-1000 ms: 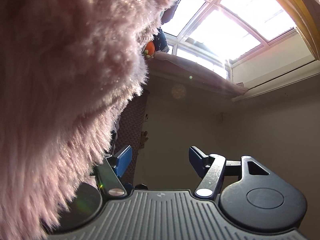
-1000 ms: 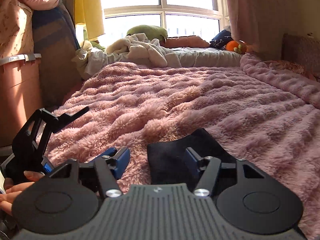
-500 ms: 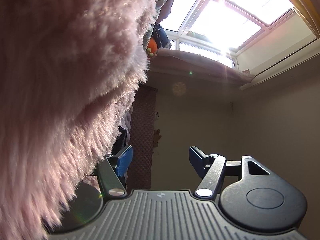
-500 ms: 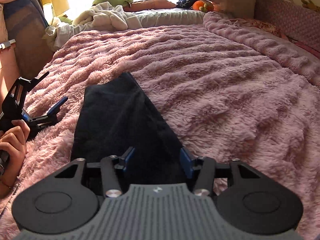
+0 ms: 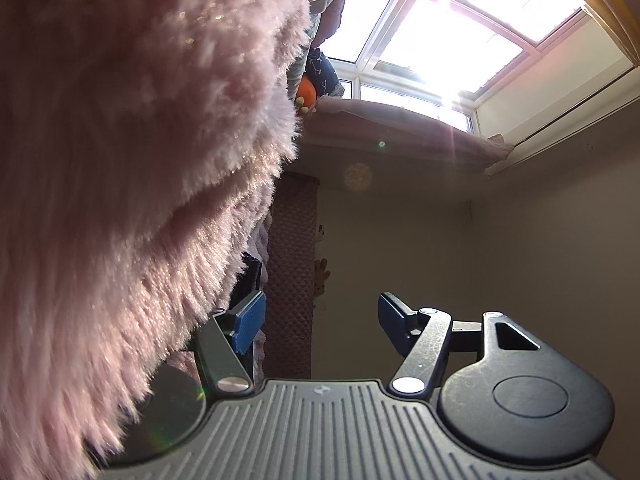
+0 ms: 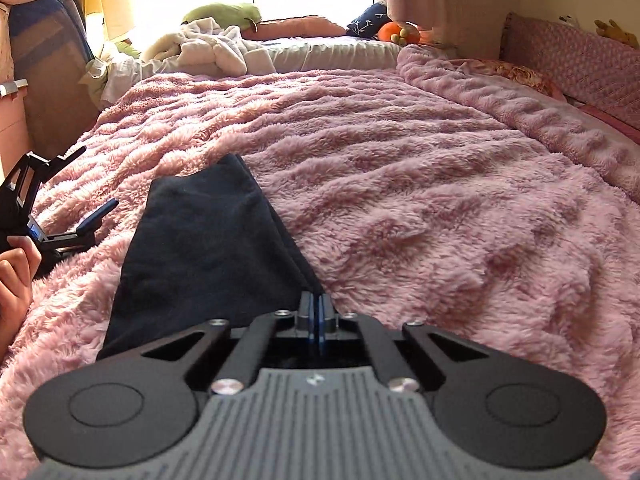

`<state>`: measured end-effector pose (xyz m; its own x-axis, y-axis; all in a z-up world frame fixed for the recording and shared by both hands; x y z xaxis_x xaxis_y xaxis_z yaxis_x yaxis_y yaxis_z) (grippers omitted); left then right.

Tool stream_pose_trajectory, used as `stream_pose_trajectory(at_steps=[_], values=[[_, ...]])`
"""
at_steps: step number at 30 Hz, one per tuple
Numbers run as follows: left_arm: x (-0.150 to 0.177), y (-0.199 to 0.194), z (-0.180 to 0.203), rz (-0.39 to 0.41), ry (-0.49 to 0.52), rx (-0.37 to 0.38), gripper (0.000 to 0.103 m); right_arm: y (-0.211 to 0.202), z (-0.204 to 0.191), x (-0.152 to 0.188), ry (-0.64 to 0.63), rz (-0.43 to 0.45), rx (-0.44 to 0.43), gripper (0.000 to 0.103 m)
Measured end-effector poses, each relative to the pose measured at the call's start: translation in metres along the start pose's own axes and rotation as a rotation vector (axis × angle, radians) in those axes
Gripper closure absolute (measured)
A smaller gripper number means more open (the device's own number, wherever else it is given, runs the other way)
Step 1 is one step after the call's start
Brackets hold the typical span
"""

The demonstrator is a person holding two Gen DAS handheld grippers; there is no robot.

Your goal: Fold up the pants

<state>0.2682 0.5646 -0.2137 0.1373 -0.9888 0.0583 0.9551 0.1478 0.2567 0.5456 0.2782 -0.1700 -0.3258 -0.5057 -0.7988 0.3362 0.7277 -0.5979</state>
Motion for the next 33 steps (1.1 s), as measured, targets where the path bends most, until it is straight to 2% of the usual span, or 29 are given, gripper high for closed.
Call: stream_pose_trajectory(at_steps=[3, 6, 8, 10, 11, 13, 15, 16, 17, 18, 20, 22, 23, 25, 26, 30, 32, 33], values=[[0.0, -0.001, 0.001, -0.005, 0.014, -0.003, 0.028, -0.005, 0.009, -0.006, 0.075, 0.032, 0.044, 0.103], [0.003, 0.0, 0.007, -0.021, 0.052, -0.003, 0.027, -0.031, 0.043, -0.006, 0.353, 0.102, 0.014, 0.097], [0.007, 0.001, 0.012, -0.042, 0.085, -0.004, 0.024, -0.051, 0.057, 0.004, 0.406, 0.106, -0.003, 0.097], [0.012, 0.004, 0.016, -0.078, 0.117, -0.023, 0.024, -0.07, 0.061, 0.02, 0.366, 0.045, -0.027, 0.097], [0.015, 0.008, 0.016, -0.102, 0.137, -0.057, 0.024, -0.077, 0.061, 0.029, 0.351, 0.007, -0.047, 0.097], [0.02, 0.017, 0.009, -0.172, 0.178, -0.162, 0.024, -0.091, 0.058, 0.047, 0.307, -0.067, -0.084, 0.096], [0.027, 0.026, 0.004, -0.241, 0.253, -0.288, 0.033, -0.099, 0.057, 0.058, 0.234, -0.094, -0.059, 0.095], [0.03, 0.03, 0.005, -0.265, 0.299, -0.326, 0.033, -0.101, 0.058, 0.062, 0.205, -0.105, -0.043, 0.095], [0.032, 0.032, 0.006, -0.273, 0.33, -0.347, 0.033, -0.101, 0.06, 0.066, 0.194, -0.121, -0.039, 0.091], [0.033, 0.033, 0.006, -0.276, 0.341, -0.362, 0.033, -0.1, 0.062, 0.069, 0.195, -0.138, -0.044, 0.08], [0.03, 0.038, 0.004, -0.279, 0.322, -0.38, 0.033, -0.098, 0.064, 0.073, 0.206, -0.152, -0.084, 0.07], [0.025, 0.044, 0.001, -0.286, 0.287, -0.389, 0.033, -0.096, 0.061, 0.073, 0.202, -0.151, -0.12, 0.068], [0.022, 0.047, 0.0, -0.29, 0.275, -0.394, 0.033, -0.094, 0.058, 0.073, 0.176, -0.146, -0.131, 0.069], [0.02, 0.052, -0.003, -0.298, 0.265, -0.404, 0.035, -0.091, 0.056, 0.074, 0.133, -0.126, -0.125, 0.097], [0.02, 0.054, -0.004, -0.297, 0.262, -0.408, 0.035, -0.09, 0.056, 0.073, 0.117, -0.106, -0.108, 0.103], [0.014, 0.059, -0.007, -0.259, 0.238, -0.397, 0.039, -0.09, 0.062, 0.074, 0.168, -0.053, -0.116, 0.103], [0.01, 0.063, -0.009, -0.226, 0.25, -0.425, 0.045, -0.089, 0.072, 0.073, 0.252, -0.008, -0.093, 0.103], [0.011, 0.065, -0.01, -0.218, 0.275, -0.446, 0.051, -0.09, 0.076, 0.072, 0.28, 0.017, -0.078, 0.103]])
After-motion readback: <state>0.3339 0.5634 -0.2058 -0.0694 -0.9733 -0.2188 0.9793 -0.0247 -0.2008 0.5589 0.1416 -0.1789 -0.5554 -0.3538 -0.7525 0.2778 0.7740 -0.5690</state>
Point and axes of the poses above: each gripper's, at about its wrist camera, not at the fingertips, and y roughly the way its jaws point, z to its right, x to its underside, the point moved 9 cm from there along y, roughly the way its jaws point, and after that the axes turned 2 degrees about x, right-handed, at the moved point
